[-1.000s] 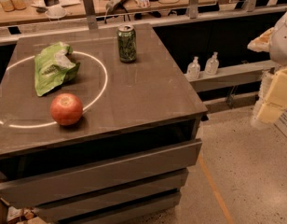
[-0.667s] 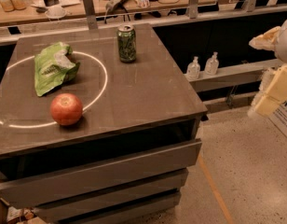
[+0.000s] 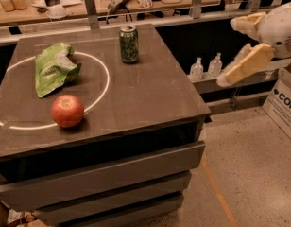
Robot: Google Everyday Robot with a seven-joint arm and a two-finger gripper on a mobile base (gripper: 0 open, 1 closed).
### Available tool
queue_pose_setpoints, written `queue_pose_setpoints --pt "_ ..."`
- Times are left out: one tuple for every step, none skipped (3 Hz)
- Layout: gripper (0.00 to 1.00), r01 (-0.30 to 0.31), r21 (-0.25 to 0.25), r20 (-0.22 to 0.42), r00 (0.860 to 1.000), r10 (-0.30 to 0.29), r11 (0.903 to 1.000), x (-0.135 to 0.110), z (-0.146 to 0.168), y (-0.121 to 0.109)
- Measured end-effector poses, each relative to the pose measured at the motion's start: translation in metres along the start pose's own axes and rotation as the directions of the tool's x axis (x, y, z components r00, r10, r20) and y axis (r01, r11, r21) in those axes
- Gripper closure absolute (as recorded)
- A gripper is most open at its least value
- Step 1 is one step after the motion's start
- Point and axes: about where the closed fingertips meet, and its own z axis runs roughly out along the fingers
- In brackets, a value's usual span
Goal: Knock green can over
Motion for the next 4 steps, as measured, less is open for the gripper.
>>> queue_pose_setpoints --pt "0.0 -0.011 -0.039 0.221 0.975 0.019 0.9992 -0.042 0.023 -0.021" --pt "0.0 -0.015 -0.056 0.245 0.969 0.028 0.9983 -0.048 0.026 -0.021" --pt "0.0 -0.01 -0.09 0.248 0.968 0.032 0.9959 -0.05 0.032 -0.018" --pt "0.0 -0.015 -0.117 0.291 0.955 0.048 0.9931 -0.044 0.076 -0.023"
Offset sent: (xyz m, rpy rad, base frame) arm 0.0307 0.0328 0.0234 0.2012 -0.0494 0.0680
